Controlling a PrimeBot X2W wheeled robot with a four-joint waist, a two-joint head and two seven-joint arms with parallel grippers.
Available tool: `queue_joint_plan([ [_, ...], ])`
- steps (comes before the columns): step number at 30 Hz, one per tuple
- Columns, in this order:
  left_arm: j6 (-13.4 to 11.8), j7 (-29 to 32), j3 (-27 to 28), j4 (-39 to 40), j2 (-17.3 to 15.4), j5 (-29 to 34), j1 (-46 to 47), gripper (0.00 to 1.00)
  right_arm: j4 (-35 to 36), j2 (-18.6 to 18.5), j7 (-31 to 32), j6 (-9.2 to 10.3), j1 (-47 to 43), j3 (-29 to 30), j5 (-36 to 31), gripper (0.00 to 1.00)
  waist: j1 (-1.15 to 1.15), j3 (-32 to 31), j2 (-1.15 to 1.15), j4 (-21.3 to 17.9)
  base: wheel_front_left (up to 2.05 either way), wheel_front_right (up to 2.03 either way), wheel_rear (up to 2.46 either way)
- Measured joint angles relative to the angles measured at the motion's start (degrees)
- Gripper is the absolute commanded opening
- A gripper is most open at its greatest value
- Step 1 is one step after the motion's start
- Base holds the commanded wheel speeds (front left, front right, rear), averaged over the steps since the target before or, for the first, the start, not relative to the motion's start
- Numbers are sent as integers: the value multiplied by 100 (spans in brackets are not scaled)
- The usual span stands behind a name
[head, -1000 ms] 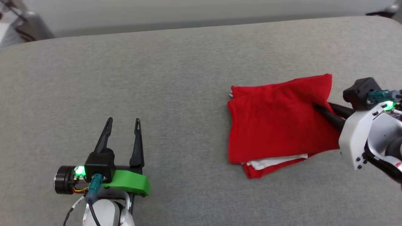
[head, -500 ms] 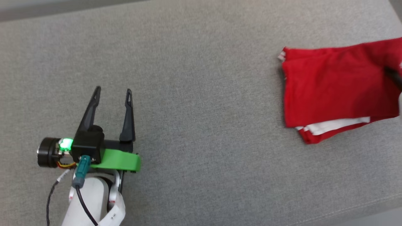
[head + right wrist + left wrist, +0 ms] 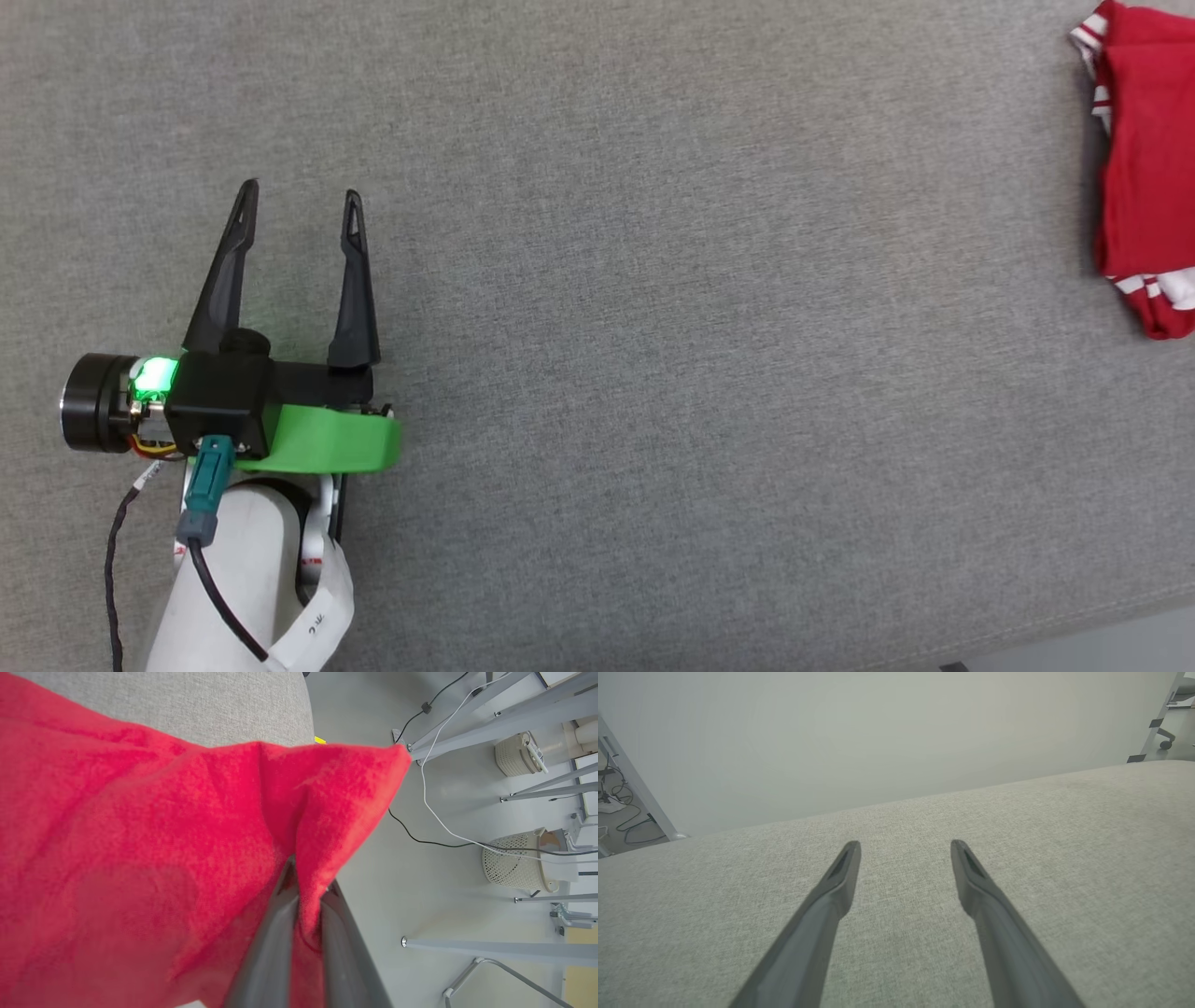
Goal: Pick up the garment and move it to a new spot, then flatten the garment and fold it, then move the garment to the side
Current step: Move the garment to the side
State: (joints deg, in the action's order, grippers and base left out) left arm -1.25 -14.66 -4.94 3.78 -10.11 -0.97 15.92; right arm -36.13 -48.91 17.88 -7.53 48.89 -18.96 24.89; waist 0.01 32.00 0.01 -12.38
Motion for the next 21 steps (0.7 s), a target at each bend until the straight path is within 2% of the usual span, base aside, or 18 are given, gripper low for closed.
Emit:
queue_joint_plan([
  [4,-8,0,-10,15,-14,0,4,100,-444,254,-134,0,187,220,-194,0,0,105,0,46,0,0,0],
  [5,-9,0,-14,4,-14,0,4,100,-570,339,-223,0,211,342,-236,6,0,97,0,57,0,0,0],
  [6,-21,0,-16,-7,-12,-1,5,100,-695,428,-309,0,238,466,-259,78,0,76,0,66,0,0,0],
  [7,-34,0,-25,-22,-7,-1,5,100,-775,481,-396,0,246,565,-286,100,0,50,0,73,0,0,0],
  [12,-103,-1,-48,-149,83,-57,-18,100,-1004,552,-1076,0,233,971,-851,100,0,-245,-1,139,0,0,0],
  [16,-154,0,-34,-226,132,-111,-186,100,-817,706,-1747,0,103,1302,-1065,100,0,-544,-1,203,0,0,0],
  [19,-162,0,-19,-289,172,-155,-405,100,-403,933,-2348,0,-132,1540,-1310,100,-1,-809,-1,264,0,0,0],
  [20,-211,-1,2,-327,218,-192,-614,100,135,1279,-2809,0,-384,1768,-1472,100,-1,-1058,-1,326,0,0,0],
  [21,-214,0,9,-338,226,-209,-667,100,328,1397,-2897,0,-468,1838,-1563,100,0,-1129,0,346,0,0,0],
])
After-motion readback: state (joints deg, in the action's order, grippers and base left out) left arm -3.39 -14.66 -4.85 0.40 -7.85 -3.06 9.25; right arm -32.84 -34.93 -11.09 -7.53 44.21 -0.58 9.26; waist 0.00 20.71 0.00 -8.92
